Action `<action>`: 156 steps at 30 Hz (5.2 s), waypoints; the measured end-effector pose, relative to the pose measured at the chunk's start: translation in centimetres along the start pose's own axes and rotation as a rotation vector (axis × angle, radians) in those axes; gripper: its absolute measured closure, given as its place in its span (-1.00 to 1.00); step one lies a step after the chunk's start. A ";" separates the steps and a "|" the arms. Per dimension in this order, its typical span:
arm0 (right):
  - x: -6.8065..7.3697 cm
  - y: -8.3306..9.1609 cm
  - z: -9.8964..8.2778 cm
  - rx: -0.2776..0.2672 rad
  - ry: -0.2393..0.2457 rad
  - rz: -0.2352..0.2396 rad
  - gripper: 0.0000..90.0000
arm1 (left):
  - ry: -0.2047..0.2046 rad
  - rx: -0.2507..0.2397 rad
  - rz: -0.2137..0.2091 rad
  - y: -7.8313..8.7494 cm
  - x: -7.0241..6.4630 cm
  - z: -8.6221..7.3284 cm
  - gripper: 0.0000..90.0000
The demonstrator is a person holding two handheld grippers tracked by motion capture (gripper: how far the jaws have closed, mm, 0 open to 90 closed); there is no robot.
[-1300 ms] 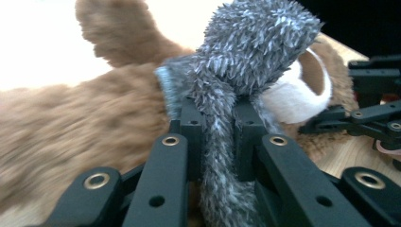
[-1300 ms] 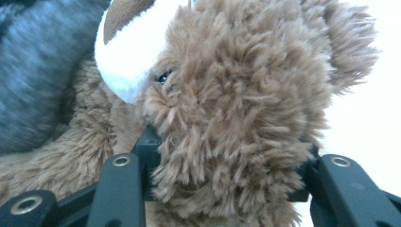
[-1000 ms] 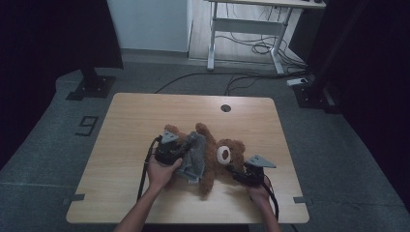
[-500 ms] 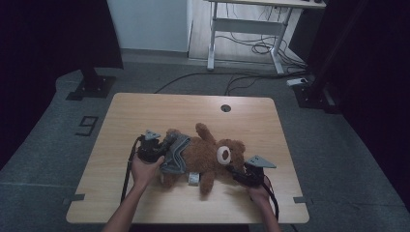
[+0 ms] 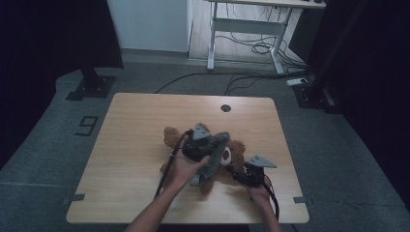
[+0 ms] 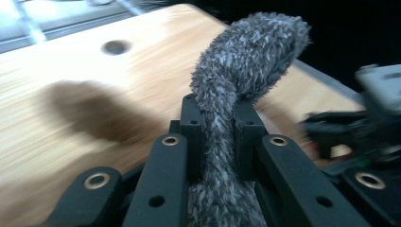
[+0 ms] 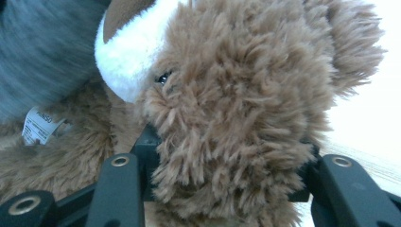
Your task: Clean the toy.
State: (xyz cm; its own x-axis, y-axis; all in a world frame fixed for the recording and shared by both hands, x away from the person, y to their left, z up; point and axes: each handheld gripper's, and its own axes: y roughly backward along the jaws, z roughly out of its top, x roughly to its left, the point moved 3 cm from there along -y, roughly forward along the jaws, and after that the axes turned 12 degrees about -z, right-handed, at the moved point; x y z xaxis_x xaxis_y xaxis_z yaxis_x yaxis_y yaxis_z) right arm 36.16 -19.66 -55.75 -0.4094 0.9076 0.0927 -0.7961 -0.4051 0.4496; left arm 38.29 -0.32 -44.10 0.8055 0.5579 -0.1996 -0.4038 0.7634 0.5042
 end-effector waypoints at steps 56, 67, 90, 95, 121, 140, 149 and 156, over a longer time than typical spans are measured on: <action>-0.1 -0.1 -0.2 -0.002 -0.006 0.005 0.02 | 0.099 -0.018 0.151 5.9 5.9 -3.7 0.72; -0.5 0.1 -0.1 0.021 -0.017 0.046 -0.46 | 0.095 0.058 0.118 0.4 5.2 -3.8 0.73; -1.5 -1.5 2.7 0.160 -0.137 0.336 -0.65 | 0.104 -0.028 0.047 2.5 3.7 -7.4 0.75; -1.3 -0.7 2.4 0.142 -0.125 0.306 -0.08 | 0.130 -0.058 0.015 3.2 3.8 -7.9 0.74; -0.2 -0.2 3.5 -0.169 0.077 0.099 0.29 | 0.033 -0.144 -0.033 1.8 1.4 -2.4 0.73; -0.3 1.0 0.6 -0.150 0.146 0.058 0.27 | 0.053 -0.002 0.049 -2.9 0.7 -1.8 0.73; -0.2 1.2 0.4 -0.159 0.152 0.058 0.27 | 0.097 -0.013 0.085 1.0 3.9 -3.9 0.73; -0.3 1.3 0.3 -0.161 0.147 0.070 0.25 | 0.087 -0.037 0.150 4.2 5.6 -5.4 0.73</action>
State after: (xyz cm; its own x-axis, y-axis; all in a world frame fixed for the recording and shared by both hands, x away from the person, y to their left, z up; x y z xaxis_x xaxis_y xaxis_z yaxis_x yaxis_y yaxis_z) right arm 35.43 -20.42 -54.93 -0.5176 0.8554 -0.0172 -0.8193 -0.4897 0.2981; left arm 38.80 7.72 -47.62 0.6954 0.6911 -0.1970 -0.5336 0.6802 0.5025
